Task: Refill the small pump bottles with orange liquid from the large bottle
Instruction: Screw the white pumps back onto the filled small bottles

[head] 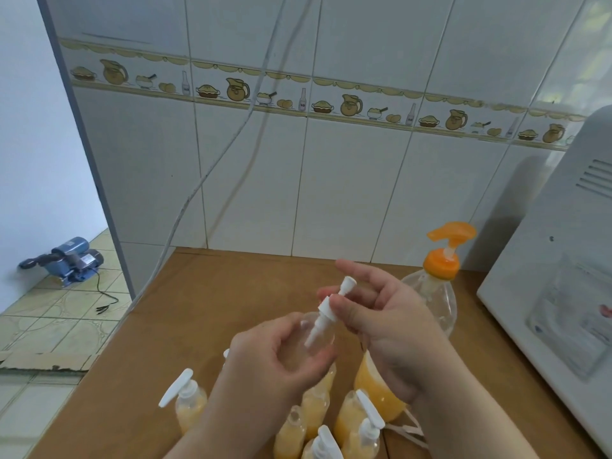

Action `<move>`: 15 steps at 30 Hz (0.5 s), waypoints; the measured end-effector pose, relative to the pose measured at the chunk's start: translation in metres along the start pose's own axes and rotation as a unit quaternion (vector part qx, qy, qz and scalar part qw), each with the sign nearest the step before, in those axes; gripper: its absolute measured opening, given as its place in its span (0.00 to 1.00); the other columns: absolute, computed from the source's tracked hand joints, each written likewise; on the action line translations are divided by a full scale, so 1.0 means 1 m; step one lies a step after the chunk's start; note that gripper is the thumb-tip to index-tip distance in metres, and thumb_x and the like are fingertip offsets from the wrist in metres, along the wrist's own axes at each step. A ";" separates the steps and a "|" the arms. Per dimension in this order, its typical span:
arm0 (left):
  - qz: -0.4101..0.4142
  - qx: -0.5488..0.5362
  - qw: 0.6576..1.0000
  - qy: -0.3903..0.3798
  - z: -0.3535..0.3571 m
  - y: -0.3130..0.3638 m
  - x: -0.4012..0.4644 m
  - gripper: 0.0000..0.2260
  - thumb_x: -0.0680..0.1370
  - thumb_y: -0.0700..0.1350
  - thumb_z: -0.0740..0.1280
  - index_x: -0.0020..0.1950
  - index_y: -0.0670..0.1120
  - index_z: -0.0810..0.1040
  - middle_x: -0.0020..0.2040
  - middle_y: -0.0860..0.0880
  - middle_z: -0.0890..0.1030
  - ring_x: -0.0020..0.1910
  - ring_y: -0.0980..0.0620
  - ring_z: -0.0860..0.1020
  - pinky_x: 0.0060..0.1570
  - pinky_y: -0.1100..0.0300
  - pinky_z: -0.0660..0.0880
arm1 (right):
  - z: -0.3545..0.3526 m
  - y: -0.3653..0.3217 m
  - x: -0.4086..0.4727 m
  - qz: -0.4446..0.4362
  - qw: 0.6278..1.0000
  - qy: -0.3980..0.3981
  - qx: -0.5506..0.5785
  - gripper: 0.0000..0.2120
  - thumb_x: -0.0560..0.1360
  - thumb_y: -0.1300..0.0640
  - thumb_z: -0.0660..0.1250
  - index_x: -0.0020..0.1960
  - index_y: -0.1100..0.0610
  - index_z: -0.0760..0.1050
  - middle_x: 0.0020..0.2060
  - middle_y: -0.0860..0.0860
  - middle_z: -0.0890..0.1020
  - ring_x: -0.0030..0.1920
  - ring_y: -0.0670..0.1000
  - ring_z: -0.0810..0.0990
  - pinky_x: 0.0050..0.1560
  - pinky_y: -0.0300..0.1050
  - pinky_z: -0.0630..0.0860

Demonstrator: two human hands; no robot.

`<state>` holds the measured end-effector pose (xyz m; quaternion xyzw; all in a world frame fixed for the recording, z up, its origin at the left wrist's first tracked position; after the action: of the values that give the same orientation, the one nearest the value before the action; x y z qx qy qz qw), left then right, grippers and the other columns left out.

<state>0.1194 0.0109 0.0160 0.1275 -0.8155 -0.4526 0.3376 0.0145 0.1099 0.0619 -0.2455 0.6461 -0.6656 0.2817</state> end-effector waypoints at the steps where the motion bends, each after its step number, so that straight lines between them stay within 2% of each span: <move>1: 0.056 0.099 0.993 0.016 -0.003 -0.001 0.002 0.12 0.70 0.57 0.70 0.47 0.51 0.82 0.36 0.58 0.82 0.37 0.61 0.78 0.36 0.74 0.72 | 0.003 0.004 0.001 0.002 0.999 0.029 -0.016 0.19 0.70 0.66 0.70 0.57 0.50 0.75 0.41 0.51 0.86 0.46 0.48 0.84 0.51 0.43 0.77; 2: 0.090 0.185 0.979 0.010 -0.003 0.001 0.004 0.16 0.71 0.58 0.66 0.49 0.48 0.82 0.39 0.57 0.82 0.37 0.61 0.79 0.37 0.76 0.72 | 0.005 0.007 0.002 0.000 0.998 0.055 -0.030 0.17 0.71 0.65 0.71 0.55 0.49 0.75 0.40 0.49 0.86 0.45 0.46 0.84 0.47 0.40 0.77; 4: 0.133 0.274 0.952 0.000 -0.001 -0.001 0.009 0.21 0.73 0.58 0.62 0.51 0.42 0.82 0.41 0.52 0.83 0.36 0.60 0.79 0.38 0.74 0.73 | 0.009 0.009 0.006 -0.005 0.996 0.088 -0.033 0.15 0.72 0.63 0.71 0.53 0.48 0.75 0.39 0.47 0.85 0.44 0.44 0.83 0.41 0.34 0.75; 6: 0.130 0.228 0.965 0.011 -0.005 -0.001 0.019 0.21 0.72 0.59 0.63 0.52 0.44 0.81 0.41 0.53 0.82 0.37 0.60 0.79 0.38 0.70 0.76 | 0.010 0.002 0.012 -0.016 0.996 0.089 -0.018 0.15 0.71 0.63 0.71 0.54 0.49 0.75 0.38 0.46 0.85 0.43 0.44 0.83 0.44 0.37 0.77; 8: 0.106 0.153 0.982 0.018 -0.013 0.000 0.031 0.22 0.70 0.65 0.62 0.56 0.52 0.78 0.46 0.61 0.79 0.43 0.63 0.77 0.42 0.70 0.74 | 0.012 -0.013 0.017 -0.052 0.995 0.078 -0.033 0.16 0.71 0.63 0.71 0.54 0.49 0.75 0.39 0.47 0.85 0.43 0.44 0.83 0.46 0.39 0.79; 10: 0.061 0.121 0.991 -0.001 -0.018 -0.006 0.041 0.26 0.69 0.71 0.57 0.61 0.58 0.71 0.51 0.66 0.74 0.50 0.67 0.74 0.46 0.71 0.72 | 0.010 -0.030 0.021 -0.111 0.987 0.090 -0.078 0.15 0.71 0.64 0.71 0.53 0.48 0.75 0.40 0.48 0.85 0.41 0.42 0.83 0.43 0.36 0.79; 11: 0.032 0.116 0.993 0.005 -0.023 -0.012 0.045 0.28 0.70 0.72 0.55 0.64 0.59 0.68 0.54 0.65 0.73 0.51 0.67 0.73 0.48 0.71 0.70 | 0.008 -0.038 0.024 -0.138 0.979 0.103 -0.105 0.16 0.71 0.64 0.71 0.53 0.47 0.74 0.41 0.47 0.84 0.41 0.42 0.82 0.42 0.35 0.80; 13: -0.038 0.123 0.991 0.035 -0.033 -0.031 0.047 0.25 0.74 0.65 0.59 0.67 0.55 0.68 0.57 0.61 0.74 0.50 0.66 0.72 0.45 0.72 0.67 | 0.003 -0.042 0.031 -0.168 0.964 0.122 -0.164 0.17 0.73 0.63 0.70 0.54 0.45 0.73 0.41 0.45 0.82 0.40 0.42 0.80 0.41 0.34 0.79; 15: -0.113 0.151 0.981 0.045 -0.039 -0.051 0.041 0.17 0.77 0.53 0.64 0.65 0.52 0.71 0.53 0.59 0.76 0.45 0.67 0.72 0.39 0.73 0.66 | 0.001 -0.031 0.041 -0.172 0.952 0.120 -0.221 0.18 0.74 0.64 0.68 0.57 0.45 0.72 0.42 0.44 0.79 0.41 0.42 0.78 0.40 0.32 0.77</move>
<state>0.1102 -0.0643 0.0065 0.2886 -0.8385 -0.3535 0.2977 -0.0160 0.0810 0.0916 -0.3271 0.7541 -0.5691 0.0216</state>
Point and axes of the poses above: each hand's wrist, its own x-axis towards the middle knuckle, its own z-axis out of the palm, y = z × x, the point moved 4 cm from there along x, towards the middle knuckle
